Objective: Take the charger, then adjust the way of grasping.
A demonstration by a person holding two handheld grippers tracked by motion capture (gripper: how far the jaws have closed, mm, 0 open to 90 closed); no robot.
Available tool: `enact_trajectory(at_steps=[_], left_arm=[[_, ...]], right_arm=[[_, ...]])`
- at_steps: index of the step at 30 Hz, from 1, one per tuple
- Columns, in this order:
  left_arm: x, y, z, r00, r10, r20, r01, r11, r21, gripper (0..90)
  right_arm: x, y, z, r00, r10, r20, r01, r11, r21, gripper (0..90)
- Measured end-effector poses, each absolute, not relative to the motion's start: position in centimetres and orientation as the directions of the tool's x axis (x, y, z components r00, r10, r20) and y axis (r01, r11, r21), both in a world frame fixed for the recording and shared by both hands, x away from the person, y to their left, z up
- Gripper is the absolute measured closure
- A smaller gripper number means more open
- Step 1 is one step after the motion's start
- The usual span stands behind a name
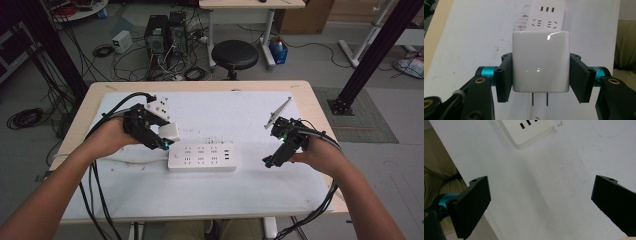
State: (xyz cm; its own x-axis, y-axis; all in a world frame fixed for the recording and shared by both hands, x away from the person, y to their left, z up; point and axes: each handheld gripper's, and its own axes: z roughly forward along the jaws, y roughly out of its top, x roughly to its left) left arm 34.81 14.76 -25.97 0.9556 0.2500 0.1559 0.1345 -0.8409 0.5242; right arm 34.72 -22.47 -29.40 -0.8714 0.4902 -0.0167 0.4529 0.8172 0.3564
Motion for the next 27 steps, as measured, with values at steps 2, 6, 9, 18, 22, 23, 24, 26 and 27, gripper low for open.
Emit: enact_trajectory(at_steps=[2, 6, 9, 18, 22, 23, 24, 26, 27], left_arm=[[34.7, 14.6, -26.1, 0.959, 0.237, 0.157, 0.125, -0.847, 0.517, 42.4], [34.6, 14.3, -26.3, 0.957, 0.251, 0.143, 0.138, -0.832, 0.537, 42.4], [34.6, 13.9, -26.4, 0.960, 0.242, 0.140, 0.131, -0.831, 0.540, 42.4], [34.7, 13.1, -26.4, 0.968, 0.205, 0.145, 0.093, -0.829, 0.551, 42.4], [34.9, 12.1, -26.8, 0.974, 0.163, 0.160, 0.045, -0.823, 0.566, 42.3], [34.9, 12.1, -26.8, 0.974, 0.163, 0.160, 0.045, -0.823, 0.566, 42.3], [34.9, 11.9, -26.9, 0.974, 0.164, 0.157, 0.045, -0.818, 0.574, 42.3], [34.9, 11.5, -27.0, 0.975, 0.152, 0.161, 0.031, -0.814, 0.580, 42.3], [34.9, 11.1, -27.2, 0.976, 0.145, 0.165, 0.022, -0.811, 0.585, 42.4]], right_arm=[[34.7, -22.4, -29.5, -0.872, 0.488, -0.015, 0.452, 0.817, 0.358, 1.7], [34.6, -22.3, -29.5, -0.873, 0.487, -0.014, 0.448, 0.813, 0.371, 1.7], [34.6, -22.3, -29.4, -0.863, 0.505, 0.012, 0.469, 0.791, 0.392, 1.7], [33.9, -21.9, -29.1, -0.854, 0.489, 0.176, 0.504, 0.699, 0.507, 1.7], [33.6, -21.2, -29.4, -0.844, 0.460, 0.275, 0.530, 0.641, 0.555, 1.7], [33.6, -21.2, -29.4, -0.844, 0.460, 0.275, 0.530, 0.641, 0.555, 1.7], [33.5, -21.0, -29.5, -0.836, 0.453, 0.310, 0.545, 0.614, 0.572, 1.7], [33.6, -20.9, -29.6, -0.815, 0.450, 0.365, 0.576, 0.566, 0.589, 1.7], [33.6, -20.8, -29.7, -0.804, 0.447, 0.393, 0.592, 0.542, 0.597, 1.7]])
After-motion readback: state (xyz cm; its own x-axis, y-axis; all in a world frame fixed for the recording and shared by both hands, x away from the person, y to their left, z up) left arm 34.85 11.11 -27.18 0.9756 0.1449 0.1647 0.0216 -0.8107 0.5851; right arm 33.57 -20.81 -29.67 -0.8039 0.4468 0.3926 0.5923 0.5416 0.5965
